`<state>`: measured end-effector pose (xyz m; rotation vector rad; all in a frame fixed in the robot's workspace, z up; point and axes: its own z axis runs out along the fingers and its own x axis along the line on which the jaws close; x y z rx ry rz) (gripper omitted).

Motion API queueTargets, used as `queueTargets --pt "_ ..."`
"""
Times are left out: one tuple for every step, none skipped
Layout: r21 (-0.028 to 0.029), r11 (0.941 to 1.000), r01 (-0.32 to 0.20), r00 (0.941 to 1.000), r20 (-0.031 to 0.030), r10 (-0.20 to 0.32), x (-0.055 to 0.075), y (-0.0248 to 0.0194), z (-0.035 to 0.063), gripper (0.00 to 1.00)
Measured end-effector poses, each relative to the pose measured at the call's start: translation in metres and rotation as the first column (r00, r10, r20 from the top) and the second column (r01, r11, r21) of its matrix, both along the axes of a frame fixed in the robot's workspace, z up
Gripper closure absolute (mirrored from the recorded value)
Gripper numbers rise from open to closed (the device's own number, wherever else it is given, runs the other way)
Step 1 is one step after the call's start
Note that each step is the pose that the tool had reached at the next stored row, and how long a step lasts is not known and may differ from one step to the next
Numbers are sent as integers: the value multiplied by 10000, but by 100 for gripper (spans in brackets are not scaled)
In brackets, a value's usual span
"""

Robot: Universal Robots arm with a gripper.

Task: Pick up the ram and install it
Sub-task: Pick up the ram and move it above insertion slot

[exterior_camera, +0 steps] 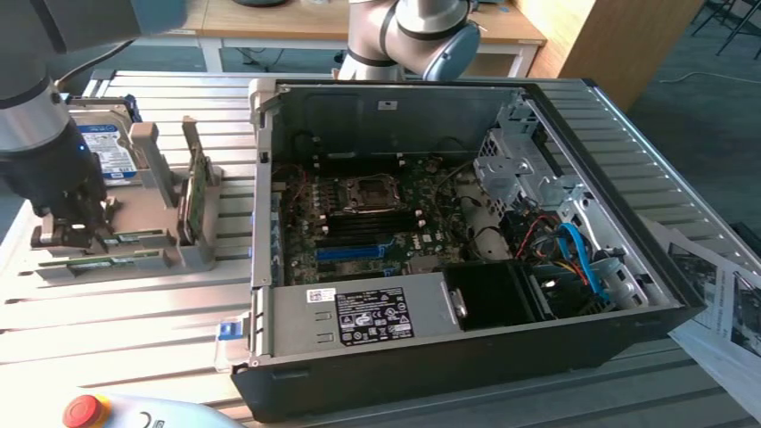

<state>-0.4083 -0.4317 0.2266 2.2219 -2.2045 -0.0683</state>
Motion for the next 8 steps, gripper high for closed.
queueTargets --pt "0 10000 1 10000 0 -1 0 0 -18 70" --pt "0 10000 0 10000 1 0 0 0 -36 70" --pt "0 10000 0 10000 1 0 0 0 -54 70" --pt "0 10000 1 10000 0 -1 0 0 -71 70" --pt "0 10000 0 10000 0 0 0 0 -89 70" --pt "0 10000 0 10000 0 0 0 0 -109 70" --pt "0 10000 0 10000 0 0 0 0 -126 70" --pt "0 10000 0 10000 0 0 0 0 -143 70"
